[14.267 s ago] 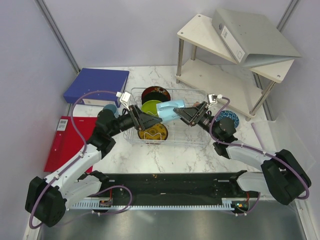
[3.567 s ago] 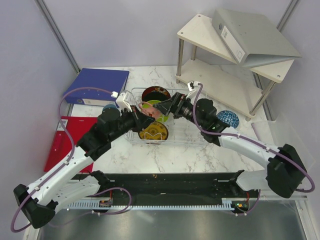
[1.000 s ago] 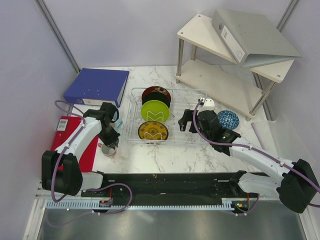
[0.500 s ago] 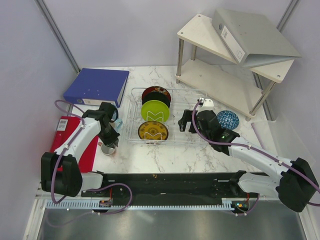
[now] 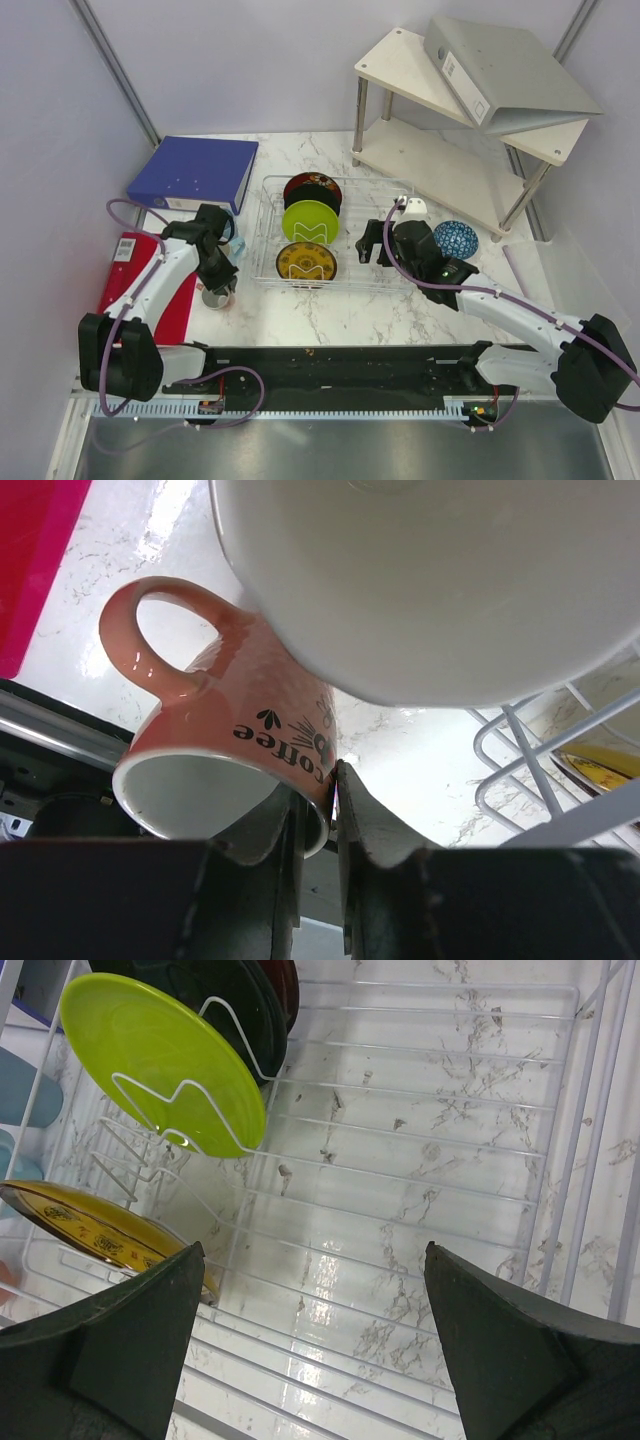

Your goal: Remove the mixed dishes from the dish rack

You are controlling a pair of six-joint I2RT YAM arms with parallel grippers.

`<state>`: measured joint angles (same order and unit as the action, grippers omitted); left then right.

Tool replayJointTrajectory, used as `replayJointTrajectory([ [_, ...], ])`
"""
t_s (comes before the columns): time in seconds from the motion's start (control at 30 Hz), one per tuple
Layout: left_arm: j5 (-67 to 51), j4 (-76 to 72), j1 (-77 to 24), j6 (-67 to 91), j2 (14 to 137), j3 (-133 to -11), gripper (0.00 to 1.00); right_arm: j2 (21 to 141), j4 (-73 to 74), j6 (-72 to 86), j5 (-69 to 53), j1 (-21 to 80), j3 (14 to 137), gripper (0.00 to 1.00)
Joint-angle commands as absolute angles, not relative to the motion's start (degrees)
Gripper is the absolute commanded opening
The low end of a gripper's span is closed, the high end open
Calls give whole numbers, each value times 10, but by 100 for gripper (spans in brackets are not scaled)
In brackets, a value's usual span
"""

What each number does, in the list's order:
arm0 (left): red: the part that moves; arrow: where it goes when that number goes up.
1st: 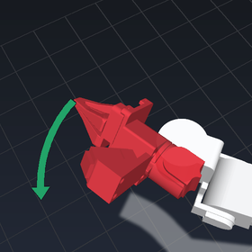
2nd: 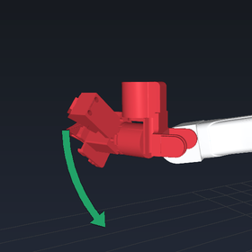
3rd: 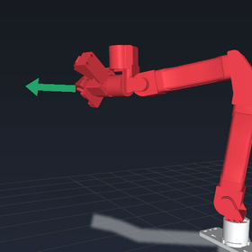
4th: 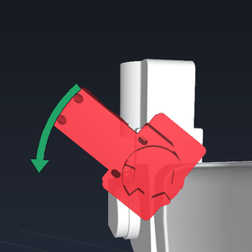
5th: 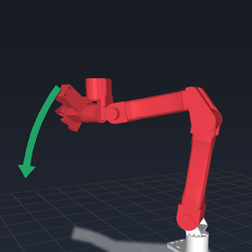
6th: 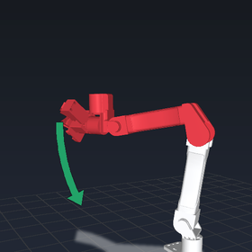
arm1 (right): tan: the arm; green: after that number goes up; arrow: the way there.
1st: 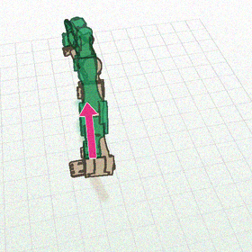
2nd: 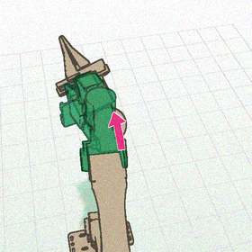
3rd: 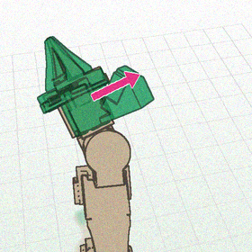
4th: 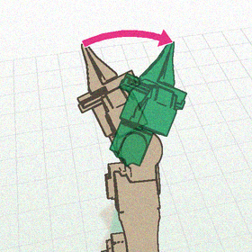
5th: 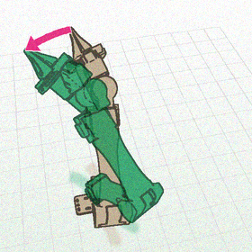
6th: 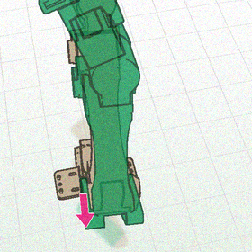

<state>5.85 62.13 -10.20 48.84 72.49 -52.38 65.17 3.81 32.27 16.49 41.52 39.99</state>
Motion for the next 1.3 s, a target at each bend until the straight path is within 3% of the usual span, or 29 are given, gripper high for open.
replayJointTrajectory([
  [0.0, 74, 626, -98, 467, 688, -529, 24, 656, 21, 323, 162, 417, 396, 98],
  [1.27, 76, 613, -99, 457, 743, -509, 23, 671, 10, 322, 155, 416, 393, 98],
])
